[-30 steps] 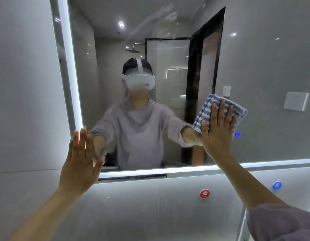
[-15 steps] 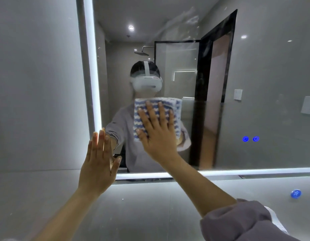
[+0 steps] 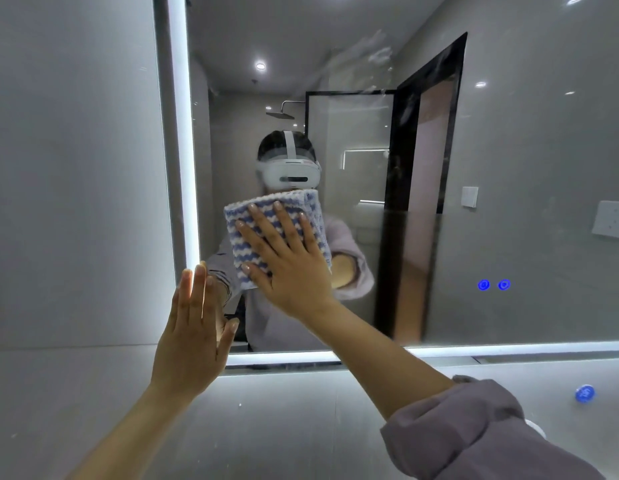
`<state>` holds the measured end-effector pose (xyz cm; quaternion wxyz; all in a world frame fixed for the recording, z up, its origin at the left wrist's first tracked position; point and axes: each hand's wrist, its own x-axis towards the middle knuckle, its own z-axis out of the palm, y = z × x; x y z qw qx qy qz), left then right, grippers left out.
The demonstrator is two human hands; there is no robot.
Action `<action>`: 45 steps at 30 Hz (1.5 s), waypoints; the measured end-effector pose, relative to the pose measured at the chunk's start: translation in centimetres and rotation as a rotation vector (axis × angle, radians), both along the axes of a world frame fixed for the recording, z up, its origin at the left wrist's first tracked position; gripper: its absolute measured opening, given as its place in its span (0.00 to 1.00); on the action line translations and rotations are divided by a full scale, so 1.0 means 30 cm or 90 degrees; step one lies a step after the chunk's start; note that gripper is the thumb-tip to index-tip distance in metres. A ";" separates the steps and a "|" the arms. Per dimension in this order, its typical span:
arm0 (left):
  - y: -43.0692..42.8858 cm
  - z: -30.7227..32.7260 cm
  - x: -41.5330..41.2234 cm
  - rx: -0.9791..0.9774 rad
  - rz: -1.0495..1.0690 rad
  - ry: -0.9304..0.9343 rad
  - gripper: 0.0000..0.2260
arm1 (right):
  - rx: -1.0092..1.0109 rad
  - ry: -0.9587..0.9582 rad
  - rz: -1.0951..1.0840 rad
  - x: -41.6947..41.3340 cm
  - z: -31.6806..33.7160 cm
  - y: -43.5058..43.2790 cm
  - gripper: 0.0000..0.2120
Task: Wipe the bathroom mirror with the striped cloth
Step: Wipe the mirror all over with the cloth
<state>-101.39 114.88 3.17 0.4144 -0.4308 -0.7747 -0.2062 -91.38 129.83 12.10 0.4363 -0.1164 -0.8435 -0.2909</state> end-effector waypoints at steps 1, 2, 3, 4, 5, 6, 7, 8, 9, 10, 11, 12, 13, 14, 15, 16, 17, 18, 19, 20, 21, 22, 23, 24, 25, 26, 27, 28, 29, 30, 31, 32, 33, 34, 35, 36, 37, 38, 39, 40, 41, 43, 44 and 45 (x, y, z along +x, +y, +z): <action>-0.002 0.005 0.006 0.000 0.001 -0.006 0.35 | -0.003 0.006 -0.005 0.019 0.012 0.021 0.29; -0.004 0.011 0.010 0.001 0.001 -0.016 0.35 | -0.007 0.016 -0.008 0.041 0.024 0.045 0.29; -0.007 0.019 0.014 0.003 0.000 -0.027 0.35 | -0.010 0.025 -0.012 0.064 0.036 0.072 0.29; -0.011 0.027 0.017 0.004 -0.003 -0.036 0.35 | -0.015 0.031 -0.019 0.090 0.046 0.098 0.30; -0.014 0.036 0.020 0.002 -0.005 -0.035 0.35 | -0.020 0.037 -0.029 0.117 0.056 0.124 0.30; -0.016 0.045 0.022 -0.001 -0.004 -0.025 0.35 | -0.025 0.043 -0.038 0.144 0.066 0.149 0.30; -0.018 0.056 0.024 -0.001 0.000 -0.010 0.35 | -0.030 0.050 -0.047 0.173 0.076 0.174 0.30; -0.019 0.071 0.026 0.004 0.006 -0.001 0.36 | -0.036 0.058 -0.055 0.202 0.085 0.198 0.30; -0.020 0.089 0.027 0.016 0.013 -0.002 0.36 | -0.043 0.065 -0.063 0.230 0.094 0.223 0.30; -0.022 0.109 0.030 0.030 0.023 -0.008 0.37 | -0.049 0.073 -0.070 0.258 0.102 0.249 0.30; -0.023 0.128 0.031 0.043 0.033 -0.015 0.38 | -0.055 0.081 -0.076 0.286 0.108 0.277 0.30; -0.024 0.147 0.032 0.052 0.041 -0.021 0.38 | -0.060 0.089 -0.083 0.313 0.113 0.304 0.31; -0.026 0.166 0.031 0.057 0.049 -0.025 0.39 | -0.066 0.097 -0.091 0.340 0.118 0.330 0.31; -0.027 0.185 0.030 0.057 0.056 -0.026 0.40 | -0.072 0.106 -0.100 0.367 0.122 0.354 0.31; -0.027 0.202 0.027 0.053 0.063 -0.025 0.42 | -0.079 0.115 -0.105 0.393 0.125 0.378 0.31; -0.027 0.219 0.023 0.048 0.067 -0.021 0.43 | -0.087 0.125 -0.108 0.418 0.126 0.401 0.31; -0.025 0.237 0.020 0.045 0.068 -0.015 0.44 | -0.096 0.136 -0.111 0.441 0.125 0.421 0.31; -0.020 0.252 0.016 0.043 0.066 -0.009 0.45 | -0.106 0.147 -0.114 0.465 0.125 0.440 0.31; -0.013 0.266 0.015 0.042 0.061 -0.003 0.45 | -0.116 0.161 -0.117 0.487 0.124 0.457 0.31; -0.006 0.276 0.015 0.040 0.055 0.002 0.45 | -0.127 0.176 -0.118 0.508 0.122 0.473 0.31; 0.002 0.281 0.016 0.038 0.051 0.005 0.45 | -0.139 0.191 -0.120 0.527 0.120 0.487 0.31; 0.008 0.282 0.018 0.035 0.050 0.005 0.44 | -0.152 0.207 -0.124 0.545 0.116 0.501 0.31; 0.012 0.281 0.018 0.030 0.055 0.005 0.43 | -0.166 0.224 -0.129 0.560 0.112 0.514 0.31; 0.013 0.278 0.016 0.024 0.063 0.007 0.41 | -0.180 0.240 -0.135 0.574 0.108 0.526 0.31; 0.011 0.275 0.012 0.018 0.069 0.008 0.39 | -0.194 0.251 -0.140 0.584 0.104 0.535 0.31; 0.009 0.273 0.007 0.013 0.071 0.006 0.38 | -0.206 0.257 -0.143 0.590 0.102 0.543 0.31; 0.007 0.271 0.002 0.010 0.071 0.003 0.38 | -0.213 0.259 -0.145 0.592 0.100 0.547 0.32; 0.007 0.269 -0.003 0.009 0.069 0.002 0.37 | -0.215 0.261 -0.144 0.592 0.100 0.551 0.31; 0.009 0.268 -0.008 0.011 0.067 0.002 0.37 | -0.216 0.264 -0.143 0.590 0.099 0.552 0.31; 0.011 0.265 -0.011 0.016 0.066 0.002 0.37 | -0.217 0.268 -0.142 0.587 0.098 0.551 0.31; 0.014 0.262 -0.013 0.021 0.064 0.004 0.37 | -0.218 0.273 -0.140 0.584 0.096 0.550 0.31; 0.018 0.259 -0.015 0.026 0.062 0.006 0.37 | -0.218 0.278 -0.138 0.581 0.095 0.549 0.31; 0.020 0.256 -0.017 0.032 0.059 0.007 0.37 | -0.217 0.282 -0.136 0.577 0.094 0.548 0.31; 0.024 0.254 -0.019 0.038 0.055 0.007 0.37 | -0.218 0.287 -0.135 0.573 0.093 0.546 0.31; 0.027 0.253 -0.021 0.045 0.051 0.005 0.37 | -0.220 0.291 -0.136 0.566 0.093 0.542 0.31; 0.030 0.252 -0.023 0.053 0.047 0.003 0.36 | -0.221 0.295 -0.136 0.557 0.093 0.536 0.30; 0.032 0.252 -0.025 0.059 0.043 0.000 0.36 | -0.219 0.298 -0.134 0.544 0.095 0.526 0.30; 0.033 0.253 -0.025 0.061 0.041 0.000 0.36 | -0.212 0.297 -0.129 0.527 0.100 0.514 0.31; 0.034 0.252 -0.025 0.061 0.040 0.000 0.36 | -0.203 0.292 -0.123 0.508 0.106 0.498 0.31; 0.034 0.251 -0.026 0.062 0.040 0.000 0.36 | -0.193 0.283 -0.118 0.486 0.115 0.481 0.31; 0.034 0.249 -0.027 0.065 0.038 0.001 0.36 | -0.182 0.272 -0.113 0.461 0.124 0.462 0.31; 0.034 0.246 -0.029 0.073 0.034 0.003 0.36 | -0.164 0.253 -0.105 0.405 0.146 0.419 0.32; 0.036 0.245 -0.031 0.076 0.031 0.005 0.36 | -0.156 0.248 -0.103 0.375 0.156 0.396 0.33; 0.037 0.242 -0.033 0.078 0.028 0.009 0.35 | -0.145 0.242 -0.102 0.345 0.166 0.373 0.33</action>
